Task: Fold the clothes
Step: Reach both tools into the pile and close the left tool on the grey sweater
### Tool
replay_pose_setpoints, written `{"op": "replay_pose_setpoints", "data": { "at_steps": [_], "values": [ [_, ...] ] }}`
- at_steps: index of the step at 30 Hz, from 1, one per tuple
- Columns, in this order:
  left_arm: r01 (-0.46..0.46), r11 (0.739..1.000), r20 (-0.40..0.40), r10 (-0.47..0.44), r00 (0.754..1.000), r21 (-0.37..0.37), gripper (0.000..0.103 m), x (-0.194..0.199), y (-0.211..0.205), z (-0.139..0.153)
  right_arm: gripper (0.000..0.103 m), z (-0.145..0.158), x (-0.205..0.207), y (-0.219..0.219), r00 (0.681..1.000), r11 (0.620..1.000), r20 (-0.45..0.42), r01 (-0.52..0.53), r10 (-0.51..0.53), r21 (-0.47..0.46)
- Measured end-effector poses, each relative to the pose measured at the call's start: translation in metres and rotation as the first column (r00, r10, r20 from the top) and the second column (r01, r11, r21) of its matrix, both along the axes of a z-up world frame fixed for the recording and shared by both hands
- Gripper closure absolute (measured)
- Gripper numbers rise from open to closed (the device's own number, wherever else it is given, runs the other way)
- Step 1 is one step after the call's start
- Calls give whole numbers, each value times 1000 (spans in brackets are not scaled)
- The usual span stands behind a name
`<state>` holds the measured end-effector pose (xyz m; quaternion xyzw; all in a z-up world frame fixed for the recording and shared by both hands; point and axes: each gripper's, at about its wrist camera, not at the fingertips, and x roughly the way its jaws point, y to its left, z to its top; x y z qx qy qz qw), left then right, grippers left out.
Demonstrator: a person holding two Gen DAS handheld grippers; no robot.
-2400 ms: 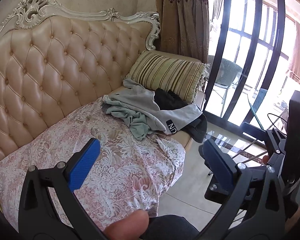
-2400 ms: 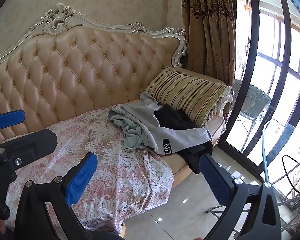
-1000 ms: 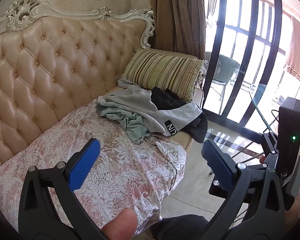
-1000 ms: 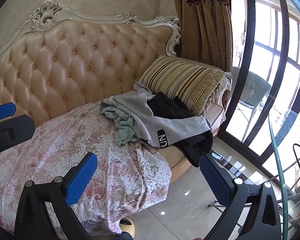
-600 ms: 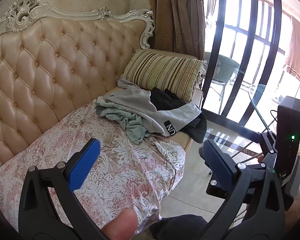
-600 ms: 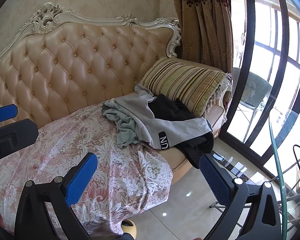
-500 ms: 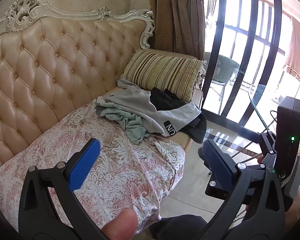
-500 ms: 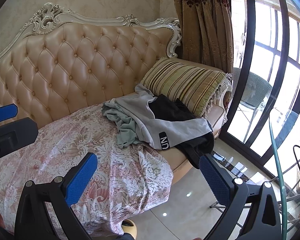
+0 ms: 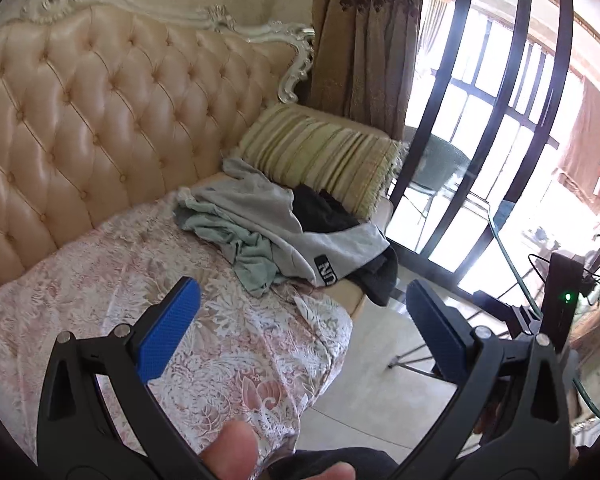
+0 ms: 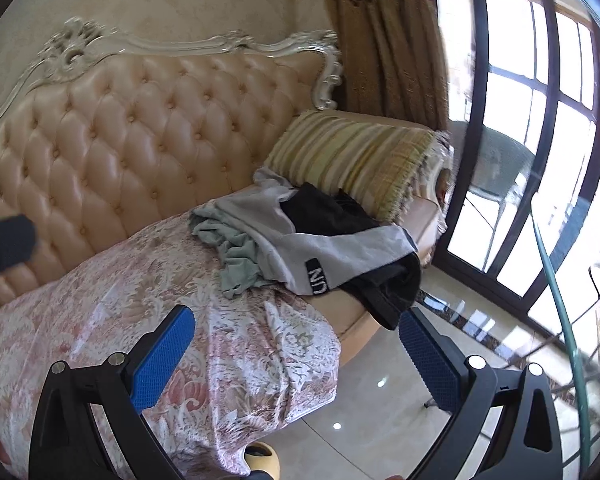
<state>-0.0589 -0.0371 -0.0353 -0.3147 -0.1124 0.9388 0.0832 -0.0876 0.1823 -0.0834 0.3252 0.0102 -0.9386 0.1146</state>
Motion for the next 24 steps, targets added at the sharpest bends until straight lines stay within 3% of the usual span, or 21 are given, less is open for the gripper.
{"op": "replay_pose_setpoints", "data": {
  "at_steps": [4, 6, 9, 10, 12, 13, 15, 18, 21, 24],
  "values": [
    [49, 999, 74, -48, 996, -4, 0, -45, -24, -18, 0, -22, -22, 13, 995, 991, 21, 97, -96, -88],
    [59, 994, 68, -65, 996, 88, 0, -74, -40, -25, 0, -36, -41, 8, 993, 979, 16, 121, -120, -161],
    [56, 983, 148, -82, 986, 172, 1, -132, -54, -48, 0, -55, -70, 0, 986, 949, -3, 159, -166, -271],
    [58, 988, 178, -84, 980, 145, 6, -153, -52, -58, 0, -62, -77, -2, 981, 936, -21, 176, -191, -304],
    [130, 991, 203, -135, 970, 40, 47, -184, -32, -79, 0, -81, -98, -2, 964, 900, -41, 228, -261, -371],
    [164, 986, 205, -155, 966, -31, 53, -196, -20, -94, 0, -90, -107, -2, 959, 886, -32, 247, -281, -392],
    [235, 963, 224, -202, 953, -135, 54, -220, 3, -125, 0, -110, -124, 2, 944, 868, -16, 298, -331, -397],
    [296, 942, 273, -246, 930, -159, 54, -246, 30, -171, 0, -138, -129, 15, 910, 865, -55, 370, -411, -339],
    [254, 966, 296, -228, 928, -52, 54, -263, 44, -199, 0, -155, -132, 38, 869, 824, 10, 473, -494, -311],
    [148, 989, 340, -140, 930, 4, 50, -281, 54, -217, 0, -155, -133, 52, 825, 786, 7, 541, -565, -299]
  ]
}}
